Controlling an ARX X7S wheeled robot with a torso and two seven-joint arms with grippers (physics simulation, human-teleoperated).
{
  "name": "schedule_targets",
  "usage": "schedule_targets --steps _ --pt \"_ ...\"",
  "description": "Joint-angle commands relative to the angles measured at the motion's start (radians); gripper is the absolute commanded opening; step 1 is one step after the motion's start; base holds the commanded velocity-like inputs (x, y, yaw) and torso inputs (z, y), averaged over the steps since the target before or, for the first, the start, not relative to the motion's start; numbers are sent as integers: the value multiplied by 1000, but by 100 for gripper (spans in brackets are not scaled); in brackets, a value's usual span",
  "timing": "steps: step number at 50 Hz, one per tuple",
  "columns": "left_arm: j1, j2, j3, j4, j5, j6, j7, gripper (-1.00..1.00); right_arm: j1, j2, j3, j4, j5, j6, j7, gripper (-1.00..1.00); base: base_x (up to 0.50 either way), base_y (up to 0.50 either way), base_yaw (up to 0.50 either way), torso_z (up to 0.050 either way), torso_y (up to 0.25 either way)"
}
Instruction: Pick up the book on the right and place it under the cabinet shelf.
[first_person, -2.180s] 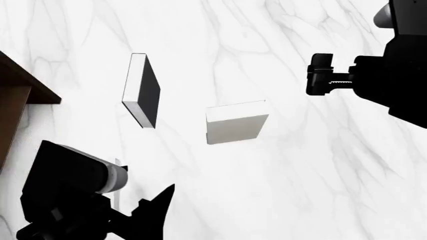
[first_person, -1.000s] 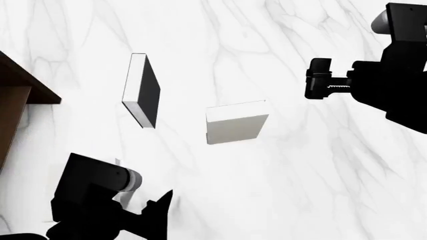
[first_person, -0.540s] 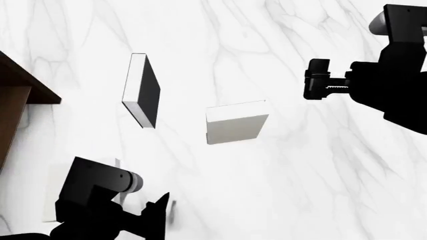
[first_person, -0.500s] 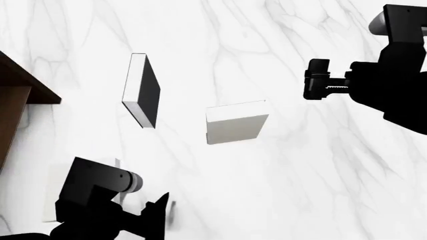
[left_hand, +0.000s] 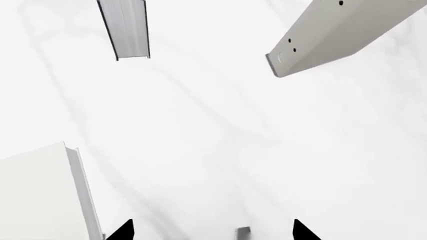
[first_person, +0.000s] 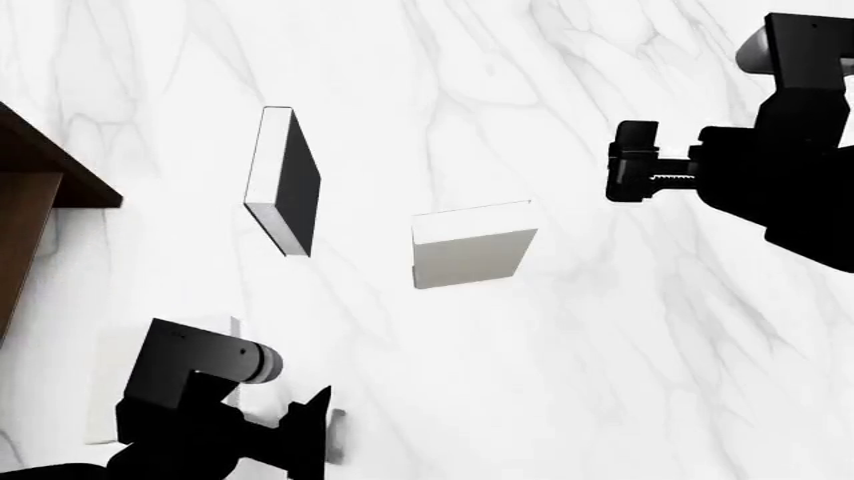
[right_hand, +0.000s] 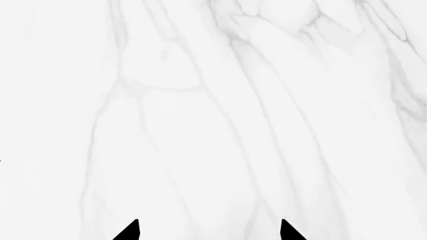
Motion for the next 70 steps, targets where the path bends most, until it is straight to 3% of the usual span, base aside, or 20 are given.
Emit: schedule_targets --steps 1,70 --pt "3 10 5 -27 17 0 12 100 0 0 -3 -1 1 -2 0 100 0 0 0 0 0" --pt "31 68 52 -190 137 -5 95 100 -4 -2 -23 2 -3 -18 -8 100 0 0 0 0 0"
